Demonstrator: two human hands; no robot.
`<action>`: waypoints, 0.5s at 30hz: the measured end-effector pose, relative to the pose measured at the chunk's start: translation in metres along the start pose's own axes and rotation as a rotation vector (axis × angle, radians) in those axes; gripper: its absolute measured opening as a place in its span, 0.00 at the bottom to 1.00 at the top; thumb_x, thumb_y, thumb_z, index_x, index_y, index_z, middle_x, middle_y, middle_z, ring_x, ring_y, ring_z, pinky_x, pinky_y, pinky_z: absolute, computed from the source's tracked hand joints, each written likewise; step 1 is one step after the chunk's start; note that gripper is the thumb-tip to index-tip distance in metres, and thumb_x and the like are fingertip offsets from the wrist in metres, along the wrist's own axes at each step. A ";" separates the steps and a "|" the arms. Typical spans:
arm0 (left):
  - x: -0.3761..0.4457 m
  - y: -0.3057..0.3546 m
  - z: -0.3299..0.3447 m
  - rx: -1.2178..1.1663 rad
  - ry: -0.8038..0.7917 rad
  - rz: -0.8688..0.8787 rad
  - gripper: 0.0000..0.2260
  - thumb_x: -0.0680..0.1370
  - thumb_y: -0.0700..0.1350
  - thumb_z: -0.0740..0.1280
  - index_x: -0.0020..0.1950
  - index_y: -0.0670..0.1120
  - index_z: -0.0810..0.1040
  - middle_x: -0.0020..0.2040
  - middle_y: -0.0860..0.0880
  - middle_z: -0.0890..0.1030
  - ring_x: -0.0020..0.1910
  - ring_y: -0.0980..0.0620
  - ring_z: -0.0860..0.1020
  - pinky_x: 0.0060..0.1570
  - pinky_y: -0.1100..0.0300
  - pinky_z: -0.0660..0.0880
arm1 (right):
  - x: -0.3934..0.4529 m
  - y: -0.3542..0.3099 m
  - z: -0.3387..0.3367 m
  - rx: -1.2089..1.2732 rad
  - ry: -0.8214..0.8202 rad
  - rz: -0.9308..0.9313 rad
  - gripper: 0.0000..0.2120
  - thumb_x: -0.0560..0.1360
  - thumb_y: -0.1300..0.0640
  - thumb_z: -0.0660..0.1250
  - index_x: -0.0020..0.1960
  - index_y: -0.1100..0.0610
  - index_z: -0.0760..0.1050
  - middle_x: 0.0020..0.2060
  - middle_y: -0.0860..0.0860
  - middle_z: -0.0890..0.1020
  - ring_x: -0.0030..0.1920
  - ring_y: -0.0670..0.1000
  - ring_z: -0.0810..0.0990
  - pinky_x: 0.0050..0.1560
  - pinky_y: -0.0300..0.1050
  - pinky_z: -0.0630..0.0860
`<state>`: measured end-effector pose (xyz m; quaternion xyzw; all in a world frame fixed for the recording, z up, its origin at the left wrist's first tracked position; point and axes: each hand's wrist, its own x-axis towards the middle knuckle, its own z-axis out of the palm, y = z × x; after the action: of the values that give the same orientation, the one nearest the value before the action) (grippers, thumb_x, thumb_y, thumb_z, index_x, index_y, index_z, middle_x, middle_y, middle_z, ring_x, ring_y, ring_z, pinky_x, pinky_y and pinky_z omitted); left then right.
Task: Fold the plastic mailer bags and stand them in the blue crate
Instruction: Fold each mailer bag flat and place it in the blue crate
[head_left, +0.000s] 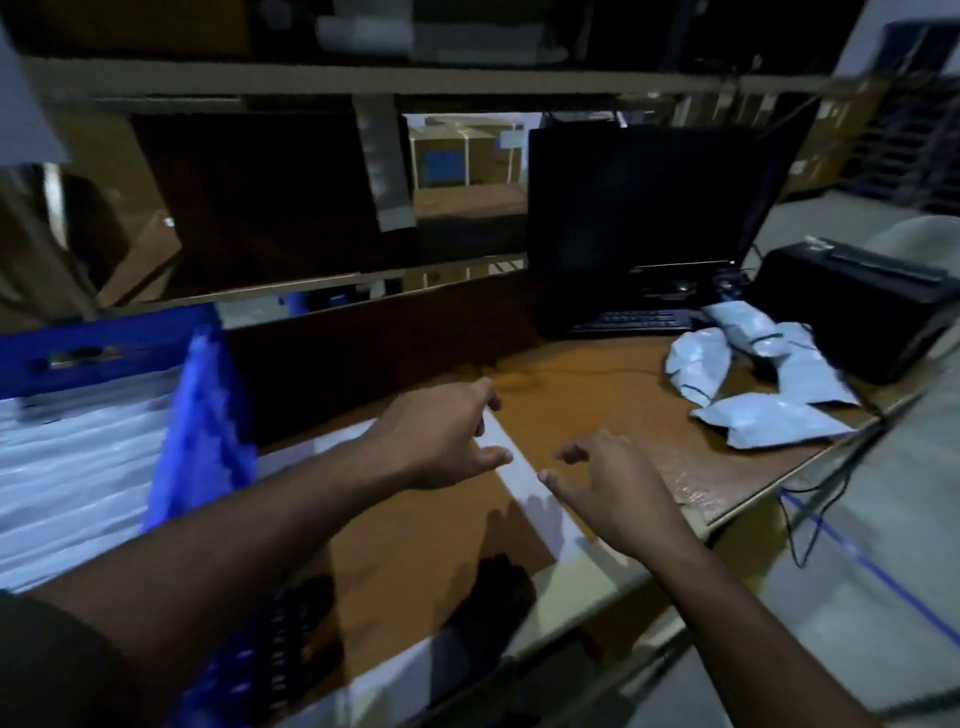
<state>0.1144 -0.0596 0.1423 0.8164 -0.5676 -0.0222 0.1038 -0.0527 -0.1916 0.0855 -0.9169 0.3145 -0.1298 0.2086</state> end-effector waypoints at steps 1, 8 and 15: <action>0.019 0.010 0.008 0.004 -0.011 0.013 0.25 0.77 0.63 0.69 0.70 0.54 0.69 0.57 0.55 0.79 0.50 0.55 0.78 0.49 0.53 0.79 | 0.009 0.021 -0.004 0.006 0.005 0.018 0.19 0.77 0.40 0.69 0.61 0.51 0.79 0.54 0.46 0.80 0.58 0.49 0.76 0.52 0.47 0.76; 0.148 0.091 0.098 -0.198 -0.031 -0.031 0.21 0.79 0.60 0.68 0.69 0.52 0.70 0.52 0.55 0.79 0.48 0.53 0.78 0.46 0.50 0.79 | 0.073 0.153 -0.033 -0.031 0.039 0.110 0.18 0.74 0.42 0.71 0.59 0.50 0.80 0.53 0.48 0.81 0.55 0.50 0.78 0.51 0.50 0.79; 0.220 0.151 0.168 -0.450 -0.087 -0.163 0.18 0.79 0.58 0.69 0.66 0.54 0.74 0.47 0.58 0.80 0.47 0.55 0.80 0.48 0.52 0.80 | 0.102 0.254 -0.054 -0.334 0.155 0.186 0.28 0.70 0.39 0.74 0.66 0.47 0.74 0.62 0.50 0.77 0.65 0.54 0.71 0.62 0.55 0.72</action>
<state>0.0271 -0.3397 0.0255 0.8142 -0.4845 -0.1914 0.2564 -0.1274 -0.4537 0.0261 -0.8930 0.4301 -0.1264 0.0400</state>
